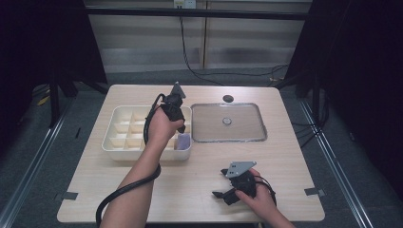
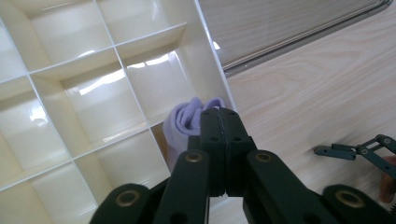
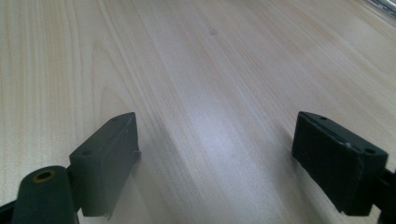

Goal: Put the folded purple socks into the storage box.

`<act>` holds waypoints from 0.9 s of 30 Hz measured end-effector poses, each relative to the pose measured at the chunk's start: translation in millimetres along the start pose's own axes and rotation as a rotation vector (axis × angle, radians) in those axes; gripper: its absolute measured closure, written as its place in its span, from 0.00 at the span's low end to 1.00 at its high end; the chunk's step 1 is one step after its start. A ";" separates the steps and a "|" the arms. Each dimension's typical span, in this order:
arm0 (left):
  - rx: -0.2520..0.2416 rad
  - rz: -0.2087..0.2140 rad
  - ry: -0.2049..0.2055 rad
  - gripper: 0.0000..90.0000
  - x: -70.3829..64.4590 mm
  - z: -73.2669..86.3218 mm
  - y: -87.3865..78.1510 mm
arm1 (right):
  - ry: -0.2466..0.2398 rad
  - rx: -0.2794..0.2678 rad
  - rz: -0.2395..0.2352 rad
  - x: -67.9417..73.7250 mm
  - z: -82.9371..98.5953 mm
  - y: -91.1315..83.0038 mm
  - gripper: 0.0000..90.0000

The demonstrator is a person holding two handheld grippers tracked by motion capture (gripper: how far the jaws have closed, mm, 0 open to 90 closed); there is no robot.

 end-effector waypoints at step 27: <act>0.039 -0.015 -0.012 1.00 1.2 -5.0 23.6 | 0.000 0.001 -0.008 0.2 0.1 0.1 0.16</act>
Point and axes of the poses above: each handheld gripper's, and its own axes: y roughly forward along the jaws, z roughly out of its underside, x roughly to its left, the point moved 1 cm from there along y, roughly forward along the jaws, and after that the axes turned 11 degrees about x, right-handed, at the moved point
